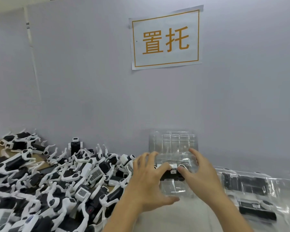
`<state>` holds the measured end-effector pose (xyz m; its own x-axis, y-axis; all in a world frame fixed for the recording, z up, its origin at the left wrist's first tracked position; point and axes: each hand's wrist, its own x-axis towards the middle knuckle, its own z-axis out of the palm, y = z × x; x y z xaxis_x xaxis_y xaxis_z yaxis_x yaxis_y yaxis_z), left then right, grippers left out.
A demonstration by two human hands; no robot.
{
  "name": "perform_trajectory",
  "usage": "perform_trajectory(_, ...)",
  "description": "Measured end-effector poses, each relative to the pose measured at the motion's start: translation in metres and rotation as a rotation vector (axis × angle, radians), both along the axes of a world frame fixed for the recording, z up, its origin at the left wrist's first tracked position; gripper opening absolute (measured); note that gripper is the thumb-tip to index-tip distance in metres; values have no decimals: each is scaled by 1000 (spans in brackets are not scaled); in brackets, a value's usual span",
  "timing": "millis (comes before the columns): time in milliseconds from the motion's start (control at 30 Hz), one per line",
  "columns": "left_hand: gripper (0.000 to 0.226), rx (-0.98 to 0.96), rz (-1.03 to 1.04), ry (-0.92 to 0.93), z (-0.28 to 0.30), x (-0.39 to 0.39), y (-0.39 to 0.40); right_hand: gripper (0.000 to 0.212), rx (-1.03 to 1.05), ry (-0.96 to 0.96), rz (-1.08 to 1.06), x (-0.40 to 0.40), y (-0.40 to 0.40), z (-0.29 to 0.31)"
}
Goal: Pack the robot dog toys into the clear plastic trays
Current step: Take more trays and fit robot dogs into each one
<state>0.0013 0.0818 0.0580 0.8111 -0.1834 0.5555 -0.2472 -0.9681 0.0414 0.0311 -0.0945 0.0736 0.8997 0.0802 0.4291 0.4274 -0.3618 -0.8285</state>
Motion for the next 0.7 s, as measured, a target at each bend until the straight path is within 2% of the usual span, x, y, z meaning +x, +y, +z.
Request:
perform_trajectory(100, 80, -123, -41, 117, 8, -3, 8, 61, 55, 18, 47, 0, -1, 1)
perform_trajectory(200, 75, -293, -74, 254, 16, -10, 20, 37, 264, 77, 214, -3, -5, 8)
perform_trajectory(233, 73, -324, -78, 290, 18, -12, 22, 32, 272, 68, 235, -4, -6, 10)
perform_trajectory(300, 71, -309, -80, 341, 19, -14, 21, 29, 155, 27, 184, -2, -8, 13)
perform_trajectory(433, 70, -197, -74, 451, 21, -16, 6, 35, -267, 54, 101, -2, -21, 22)
perform_trajectory(567, 75, -28, -20, 596, 15, -14, 2, 51, -639, 167, 232, -7, -24, 26)
perform_trajectory(633, 80, 16, -10, 605, 9, -10, 2, 61, -711, 234, 357, -9, -13, 21)
perform_trajectory(700, 87, -47, -47, 609, 7, -10, 7, 70, -725, 259, 476, -10, 0, 11)
